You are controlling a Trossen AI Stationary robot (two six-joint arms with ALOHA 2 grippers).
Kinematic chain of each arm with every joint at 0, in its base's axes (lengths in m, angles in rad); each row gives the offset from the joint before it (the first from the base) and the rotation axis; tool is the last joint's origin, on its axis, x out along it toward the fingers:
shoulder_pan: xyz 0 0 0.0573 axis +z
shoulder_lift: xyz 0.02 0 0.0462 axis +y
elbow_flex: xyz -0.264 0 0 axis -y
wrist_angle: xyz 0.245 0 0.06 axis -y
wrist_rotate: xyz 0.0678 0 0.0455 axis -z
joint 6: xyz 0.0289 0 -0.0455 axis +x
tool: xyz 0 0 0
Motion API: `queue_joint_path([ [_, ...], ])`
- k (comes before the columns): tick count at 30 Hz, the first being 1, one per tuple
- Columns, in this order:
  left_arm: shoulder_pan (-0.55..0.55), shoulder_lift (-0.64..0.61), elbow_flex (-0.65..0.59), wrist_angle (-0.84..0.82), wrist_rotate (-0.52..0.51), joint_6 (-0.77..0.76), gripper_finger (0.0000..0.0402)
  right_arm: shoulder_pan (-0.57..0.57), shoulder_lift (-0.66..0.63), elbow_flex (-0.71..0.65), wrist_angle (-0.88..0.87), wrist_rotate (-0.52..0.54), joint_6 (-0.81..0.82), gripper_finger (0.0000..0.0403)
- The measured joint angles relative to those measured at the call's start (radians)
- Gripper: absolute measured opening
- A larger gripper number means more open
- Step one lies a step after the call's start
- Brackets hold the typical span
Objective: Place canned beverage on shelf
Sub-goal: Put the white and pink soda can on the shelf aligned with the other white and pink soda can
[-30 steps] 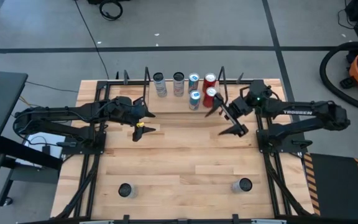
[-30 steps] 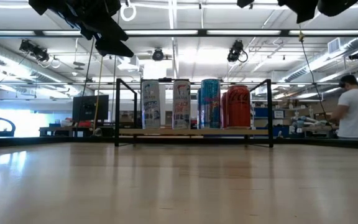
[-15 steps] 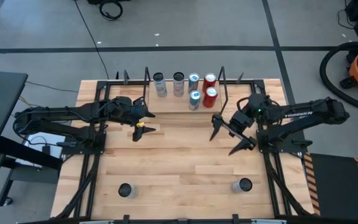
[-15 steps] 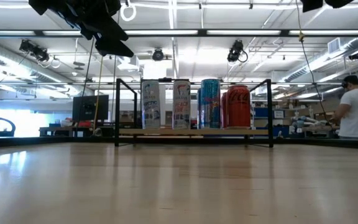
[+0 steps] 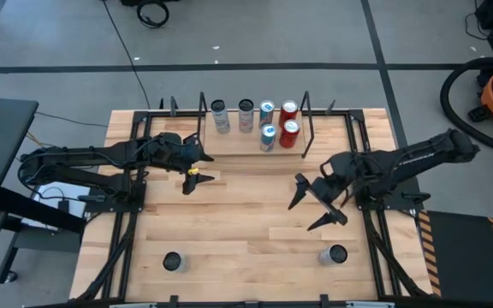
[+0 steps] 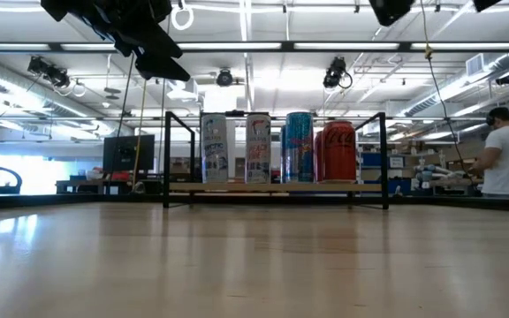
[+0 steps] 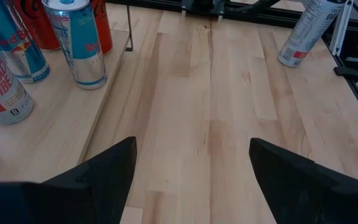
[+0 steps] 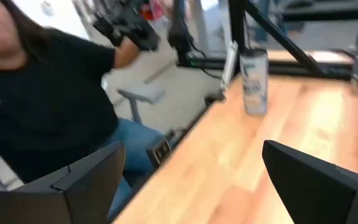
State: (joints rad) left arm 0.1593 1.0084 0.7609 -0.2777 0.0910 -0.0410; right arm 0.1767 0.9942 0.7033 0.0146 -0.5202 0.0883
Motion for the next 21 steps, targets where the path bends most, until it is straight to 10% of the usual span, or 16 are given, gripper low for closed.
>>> queue_joint_path([
  [9,0.000,0.000,0.000,-0.001,0.000,0.000,0.0314,0.173,-0.124,0.001,-0.183,0.214,0.069,0.0381],
  [21,0.000,0.000,0.000,-0.001,0.000,-0.001,0.0314,0.285,-0.177,0.001,-0.402,0.242,0.327,0.0381],
])
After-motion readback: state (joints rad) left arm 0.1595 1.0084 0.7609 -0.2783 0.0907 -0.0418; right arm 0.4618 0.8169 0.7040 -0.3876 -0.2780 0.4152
